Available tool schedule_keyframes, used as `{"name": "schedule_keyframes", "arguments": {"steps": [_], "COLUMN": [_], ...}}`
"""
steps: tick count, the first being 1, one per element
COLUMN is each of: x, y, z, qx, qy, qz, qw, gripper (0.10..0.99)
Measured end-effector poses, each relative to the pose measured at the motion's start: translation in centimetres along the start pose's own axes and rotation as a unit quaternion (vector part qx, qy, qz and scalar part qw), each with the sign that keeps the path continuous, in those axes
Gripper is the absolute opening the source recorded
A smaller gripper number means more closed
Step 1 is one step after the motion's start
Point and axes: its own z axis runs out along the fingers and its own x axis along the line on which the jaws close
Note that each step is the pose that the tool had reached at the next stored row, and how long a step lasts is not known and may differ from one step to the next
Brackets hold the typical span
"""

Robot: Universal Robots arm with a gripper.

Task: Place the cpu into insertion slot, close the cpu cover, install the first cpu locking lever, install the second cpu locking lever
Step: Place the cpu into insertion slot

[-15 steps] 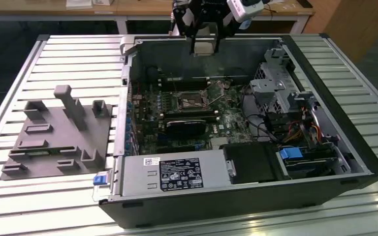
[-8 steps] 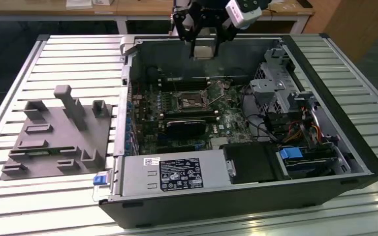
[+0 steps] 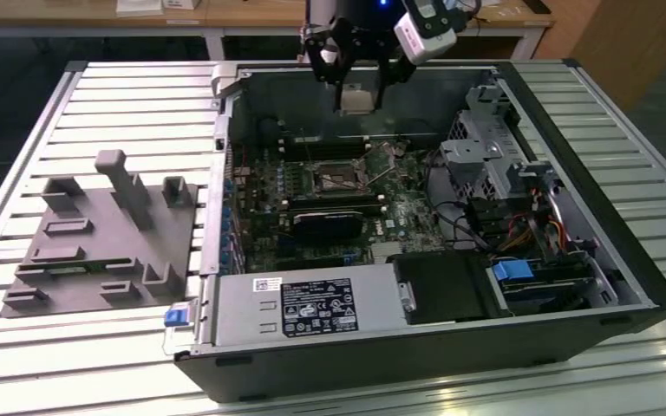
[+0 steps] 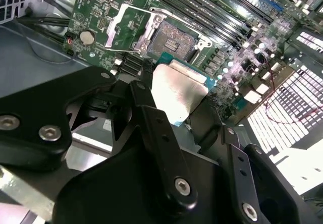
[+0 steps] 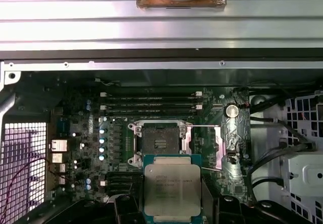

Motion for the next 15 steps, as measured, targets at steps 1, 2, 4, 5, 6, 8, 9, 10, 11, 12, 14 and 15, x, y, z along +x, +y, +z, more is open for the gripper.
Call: {"name": "schedule_keyframes", "arguments": {"steps": [1, 2, 4, 5, 6, 8, 9, 10, 11, 12, 14, 15], "x": [0.03, 0.06, 0.16, 0.22, 0.27, 0.36, 0.40, 0.44, 0.48, 0.53, 0.61, 0.65], "y": [-0.02, -0.03, -0.07, -0.09, -0.10, -0.14, -0.16, -0.17, -0.19, -0.21, -0.25, -0.26], "z": [0.18, 0.36, 0.72, 0.90, 1.08, 1.45, 1.63, 1.81, 1.99, 2.18, 2.54, 2.72], "qx": [0.0000, 0.0000, 0.0000, 0.0000, 0.0000, 0.0000, 0.0000, 0.0000, -0.0001, 0.0000, 0.0000, -0.0001], "qy": [-0.0002, -0.0004, -0.0010, -0.0012, -0.0015, -0.0019, -0.0021, -0.0023, -0.0025, -0.0027, -0.0030, -0.0032], "qz": [0.000, 0.000, 0.000, 0.000, 0.000, 0.000, 0.000, 0.000, 0.000, 0.000, 0.000, 0.000], "qw": [1.0000, 1.0000, 1.0000, 1.0000, 1.0000, 1.0000, 1.0000, 1.0000, 1.0000, 1.0000, 1.0000, 1.0000], "gripper": [0.537, 0.537, 0.537, 0.537, 0.537, 0.537, 0.537, 0.537, 0.537, 0.537, 0.537, 0.537]}}
